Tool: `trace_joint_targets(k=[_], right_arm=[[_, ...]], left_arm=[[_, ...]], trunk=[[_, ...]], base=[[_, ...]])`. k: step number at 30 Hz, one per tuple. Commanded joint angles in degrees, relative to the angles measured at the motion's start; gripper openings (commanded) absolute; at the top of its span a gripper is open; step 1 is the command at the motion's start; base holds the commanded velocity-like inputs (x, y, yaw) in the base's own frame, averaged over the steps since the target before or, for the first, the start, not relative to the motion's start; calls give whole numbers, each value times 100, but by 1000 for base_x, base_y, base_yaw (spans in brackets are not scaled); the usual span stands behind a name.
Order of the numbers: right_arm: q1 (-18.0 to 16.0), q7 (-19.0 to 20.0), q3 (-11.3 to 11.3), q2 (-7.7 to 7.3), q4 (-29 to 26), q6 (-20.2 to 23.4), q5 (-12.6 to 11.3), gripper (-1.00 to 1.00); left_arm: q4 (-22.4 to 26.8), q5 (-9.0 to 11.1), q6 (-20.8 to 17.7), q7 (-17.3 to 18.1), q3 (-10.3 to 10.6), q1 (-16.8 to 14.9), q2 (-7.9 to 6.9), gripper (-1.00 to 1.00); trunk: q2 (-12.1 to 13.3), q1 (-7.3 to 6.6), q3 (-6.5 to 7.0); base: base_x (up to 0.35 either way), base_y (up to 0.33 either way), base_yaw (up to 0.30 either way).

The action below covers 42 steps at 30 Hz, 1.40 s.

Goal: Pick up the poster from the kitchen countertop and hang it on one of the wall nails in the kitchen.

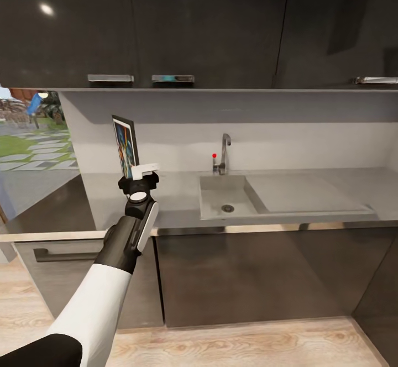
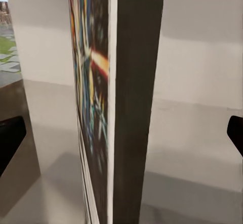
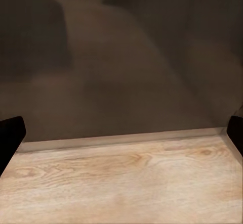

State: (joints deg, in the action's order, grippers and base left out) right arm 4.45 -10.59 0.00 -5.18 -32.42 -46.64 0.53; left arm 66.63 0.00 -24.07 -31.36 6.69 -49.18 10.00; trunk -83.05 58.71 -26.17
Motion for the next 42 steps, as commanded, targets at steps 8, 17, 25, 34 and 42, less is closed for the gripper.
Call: trace_joint_targets(k=[8, 17, 25, 34, 42], right_arm=[[3, -13, 0, -1, -10, -3, 8, 100], [4, -13, 0, -1, -5, -3, 8, 100], [4, -13, 0, -1, -1, -3, 8, 100], [2, -13, 0, -1, -1, -3, 8, 100], [3, -13, 0, -1, -1, -3, 8, 100]], left_arm=[[7, -8, -36, -28, -4, -4, 0, 100], [5, -9, -36, -28, -10, -4, 0, 100], [5, -9, -42, -28, -5, -4, 0, -100], [16, -9, -45, -28, -12, -4, 0, -100], [27, -9, -45, -28, -10, -4, 0, -100]], trunk=[[-3, 2, -5], [-3, 2, -5], [-3, 2, -5], [-3, 2, -5], [-3, 2, -5]], base=[[49, 23, 0], [3, 1, 0], [0, 0, 0], [0, 0, 0], [0, 0, 0]])
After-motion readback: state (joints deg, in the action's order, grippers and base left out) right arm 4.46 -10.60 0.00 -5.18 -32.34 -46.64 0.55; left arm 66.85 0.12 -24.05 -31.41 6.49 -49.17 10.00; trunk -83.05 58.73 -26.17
